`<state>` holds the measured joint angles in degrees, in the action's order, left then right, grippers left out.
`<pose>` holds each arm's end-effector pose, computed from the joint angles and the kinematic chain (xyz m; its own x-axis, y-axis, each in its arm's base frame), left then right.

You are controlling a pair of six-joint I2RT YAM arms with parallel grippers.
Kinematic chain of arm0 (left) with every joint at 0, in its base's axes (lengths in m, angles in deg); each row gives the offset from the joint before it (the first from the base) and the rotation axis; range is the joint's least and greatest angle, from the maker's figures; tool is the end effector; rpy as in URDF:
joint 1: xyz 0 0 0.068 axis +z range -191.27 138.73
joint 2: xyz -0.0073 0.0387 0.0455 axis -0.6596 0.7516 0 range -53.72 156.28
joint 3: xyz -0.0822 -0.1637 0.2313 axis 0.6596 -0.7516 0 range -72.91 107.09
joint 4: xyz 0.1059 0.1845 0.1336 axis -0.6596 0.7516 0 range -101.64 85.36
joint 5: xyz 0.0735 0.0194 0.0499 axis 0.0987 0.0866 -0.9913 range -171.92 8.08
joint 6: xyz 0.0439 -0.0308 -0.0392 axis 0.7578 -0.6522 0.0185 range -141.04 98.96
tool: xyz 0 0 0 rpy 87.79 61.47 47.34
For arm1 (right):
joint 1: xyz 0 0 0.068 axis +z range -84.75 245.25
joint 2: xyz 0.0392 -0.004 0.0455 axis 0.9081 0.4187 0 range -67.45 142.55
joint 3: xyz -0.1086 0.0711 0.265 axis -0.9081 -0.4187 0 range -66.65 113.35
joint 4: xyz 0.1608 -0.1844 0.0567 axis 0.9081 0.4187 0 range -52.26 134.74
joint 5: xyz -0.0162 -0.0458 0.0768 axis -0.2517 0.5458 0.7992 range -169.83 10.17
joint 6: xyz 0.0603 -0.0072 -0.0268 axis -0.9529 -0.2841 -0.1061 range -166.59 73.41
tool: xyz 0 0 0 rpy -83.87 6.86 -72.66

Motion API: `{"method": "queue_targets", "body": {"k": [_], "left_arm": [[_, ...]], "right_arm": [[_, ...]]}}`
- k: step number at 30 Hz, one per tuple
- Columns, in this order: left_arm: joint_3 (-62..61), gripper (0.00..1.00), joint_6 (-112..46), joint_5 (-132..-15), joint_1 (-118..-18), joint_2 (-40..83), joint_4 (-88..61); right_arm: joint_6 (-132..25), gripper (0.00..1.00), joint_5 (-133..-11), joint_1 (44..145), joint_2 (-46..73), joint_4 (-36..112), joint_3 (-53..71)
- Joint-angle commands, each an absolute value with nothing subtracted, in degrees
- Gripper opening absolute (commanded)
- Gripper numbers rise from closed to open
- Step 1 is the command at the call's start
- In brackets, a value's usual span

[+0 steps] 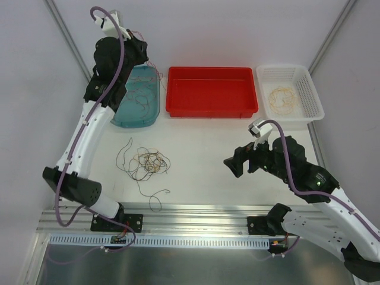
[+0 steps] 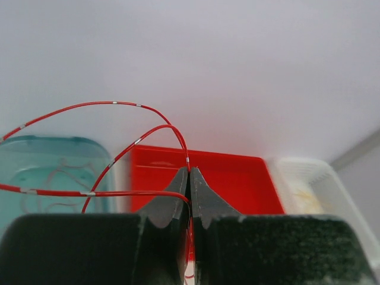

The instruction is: Untangle the cables

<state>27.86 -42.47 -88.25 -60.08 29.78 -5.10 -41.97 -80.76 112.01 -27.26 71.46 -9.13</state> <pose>0.3023 -0.0968 0.5489 0.0843 -0.4124 -0.9071 0.2672 0.8864 -0.3781 0.0881 0.0925 0.3898 -0.1348 -0.2608 -0.9559 -0.7311 0.6773 -0.0817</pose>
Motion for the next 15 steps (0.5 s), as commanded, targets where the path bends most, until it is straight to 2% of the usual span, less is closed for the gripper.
{"method": "queue_targets", "body": {"k": [1, 9, 10, 11, 12, 13, 15], "left_arm": [[33.15, 0.00, -34.06, -94.84, -55.78, 37.84, -4.61], [38.36, 0.00, -30.62, -97.82, -49.28, 55.86, -4.53], [38.18, 0.03, -30.62, -98.09, -48.75, 57.35, -4.53], [37.92, 0.15, -30.71, -97.57, -47.70, 59.63, -4.00], [37.92, 0.51, -30.88, -96.95, -47.34, 60.70, -3.13], [37.92, 0.66, -31.15, -96.43, -46.99, 61.32, -1.99], [37.48, 0.87, -31.59, -93.97, -46.81, 60.98, 1.44]], "right_arm": [[-41.23, 0.97, -82.73, 112.18, -27.46, 72.98, -9.52], [-40.88, 0.97, -83.97, 112.27, -26.05, 74.30, -10.49], [-40.96, 0.97, -83.97, 112.27, -25.79, 74.39, -10.66], [-40.88, 0.97, -83.97, 112.18, -25.53, 74.39, -10.75], [-40.96, 0.97, -83.79, 112.27, -25.35, 74.39, -11.01], [-40.79, 0.97, -83.88, 112.27, -25.17, 74.39, -11.01], [-40.61, 0.97, -83.88, 112.18, -24.56, 74.48, -11.10]]}}
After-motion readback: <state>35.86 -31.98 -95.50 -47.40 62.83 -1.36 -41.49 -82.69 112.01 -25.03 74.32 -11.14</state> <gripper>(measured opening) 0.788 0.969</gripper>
